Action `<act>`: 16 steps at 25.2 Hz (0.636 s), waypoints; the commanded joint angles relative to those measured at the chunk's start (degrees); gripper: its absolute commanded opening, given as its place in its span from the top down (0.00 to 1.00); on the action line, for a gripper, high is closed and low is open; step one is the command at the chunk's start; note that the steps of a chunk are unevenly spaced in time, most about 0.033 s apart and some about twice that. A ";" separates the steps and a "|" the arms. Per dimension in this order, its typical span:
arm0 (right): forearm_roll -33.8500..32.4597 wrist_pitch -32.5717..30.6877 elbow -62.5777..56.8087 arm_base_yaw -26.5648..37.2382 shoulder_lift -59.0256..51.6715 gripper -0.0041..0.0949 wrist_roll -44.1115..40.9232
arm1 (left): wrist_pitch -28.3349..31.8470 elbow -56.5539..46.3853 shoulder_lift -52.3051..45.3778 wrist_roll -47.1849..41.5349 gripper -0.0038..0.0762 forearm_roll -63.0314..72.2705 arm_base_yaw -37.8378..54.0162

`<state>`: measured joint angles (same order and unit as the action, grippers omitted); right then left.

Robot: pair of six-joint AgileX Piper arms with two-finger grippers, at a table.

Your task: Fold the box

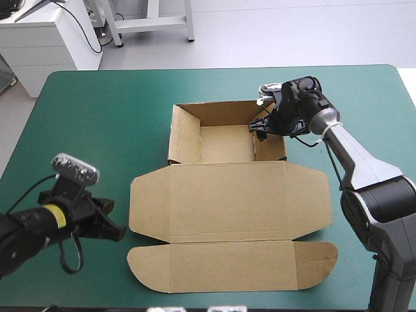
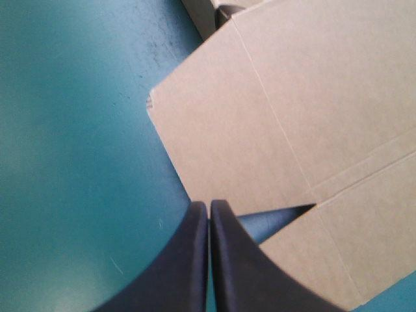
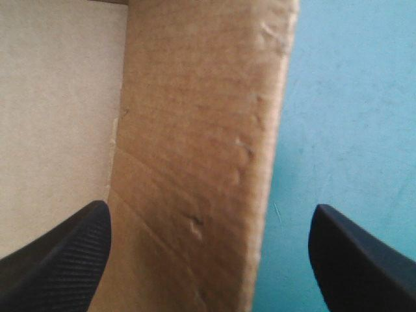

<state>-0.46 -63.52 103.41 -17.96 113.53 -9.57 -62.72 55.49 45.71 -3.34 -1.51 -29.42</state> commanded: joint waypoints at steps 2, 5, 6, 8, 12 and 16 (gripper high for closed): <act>-0.23 1.32 1.36 0.18 -1.29 0.27 0.04 | 5.42 -9.57 -9.58 0.01 0.96 0.72 -0.44; 0.46 1.86 1.36 0.18 -1.06 0.43 -0.08 | 9.08 -15.75 -15.31 -0.09 0.96 2.10 -0.44; 0.46 1.86 1.36 0.18 -1.06 0.53 -0.08 | 10.40 -17.14 -17.20 -0.09 0.96 2.56 -0.44; 0.12 1.86 1.36 0.18 -1.06 0.76 1.13 | 12.87 -19.91 -20.60 -0.09 0.96 3.20 -0.44; 3.07 2.62 3.17 1.77 -1.43 0.98 1.50 | 13.90 -24.00 -26.56 -0.09 0.96 3.81 -0.44; 3.05 -3.41 12.29 5.95 -1.43 0.98 5.75 | 13.76 -25.84 -28.85 -0.09 0.96 4.22 -0.44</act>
<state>2.56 -64.96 109.58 -14.45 115.69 -6.47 -52.89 28.70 16.54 -3.34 1.65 -29.42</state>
